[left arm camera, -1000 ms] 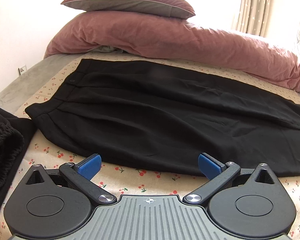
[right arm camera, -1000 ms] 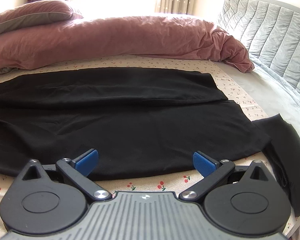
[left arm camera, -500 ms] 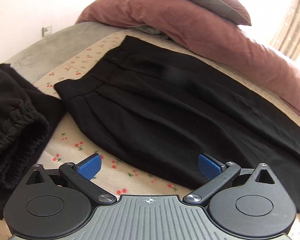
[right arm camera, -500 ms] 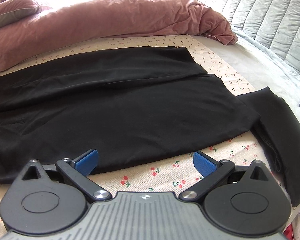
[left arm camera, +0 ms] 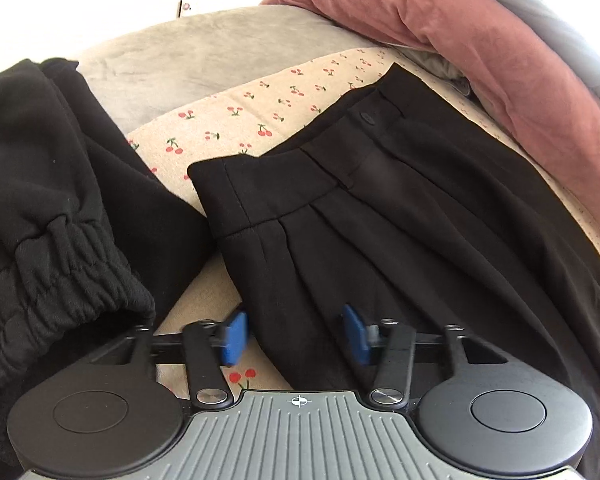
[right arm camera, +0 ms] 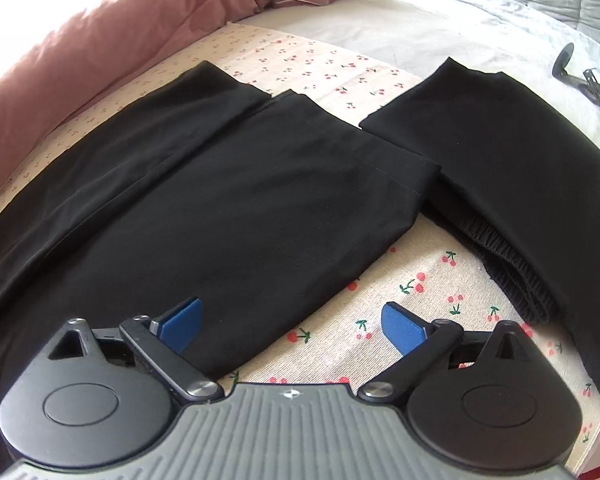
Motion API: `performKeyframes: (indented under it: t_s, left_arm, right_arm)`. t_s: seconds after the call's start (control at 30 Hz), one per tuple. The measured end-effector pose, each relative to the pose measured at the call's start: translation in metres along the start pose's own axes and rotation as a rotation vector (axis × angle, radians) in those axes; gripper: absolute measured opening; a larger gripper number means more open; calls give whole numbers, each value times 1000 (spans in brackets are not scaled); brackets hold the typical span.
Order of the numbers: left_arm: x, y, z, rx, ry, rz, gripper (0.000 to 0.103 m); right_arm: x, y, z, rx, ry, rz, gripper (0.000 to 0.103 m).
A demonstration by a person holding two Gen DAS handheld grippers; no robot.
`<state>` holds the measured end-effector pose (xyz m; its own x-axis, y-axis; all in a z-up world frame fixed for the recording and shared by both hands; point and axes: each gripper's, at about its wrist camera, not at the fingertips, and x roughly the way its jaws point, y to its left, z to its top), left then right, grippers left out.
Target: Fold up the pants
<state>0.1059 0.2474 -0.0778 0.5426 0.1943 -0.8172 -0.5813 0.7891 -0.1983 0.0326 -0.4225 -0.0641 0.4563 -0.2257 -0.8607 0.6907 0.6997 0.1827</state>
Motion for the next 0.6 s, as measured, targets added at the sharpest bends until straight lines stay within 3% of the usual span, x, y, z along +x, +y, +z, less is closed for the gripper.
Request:
performKeyframes:
  t_s: [0.1,0.23,0.33,0.4,0.6]
  left_arm:
    - [2,-2,3,-3,-24,36,5]
    - [-2,-6,1,42,-53,70,2]
    - [-11,-5,-1,74,-90,96,2]
    - [-18,-3,-1,85,-99,102,2]
    - [-30,5,6,100,-133,115,5]
  right_arm:
    - [2,2,1,10,-16,-14,73]
    - [2,5,2,-22,-39,-31,58]
    - [2,10,1,-63,-57,-80,38]
    - [1,9,2,-63,-59,-94,20]
    - [-3,7,3,-72,-54,-96,14]
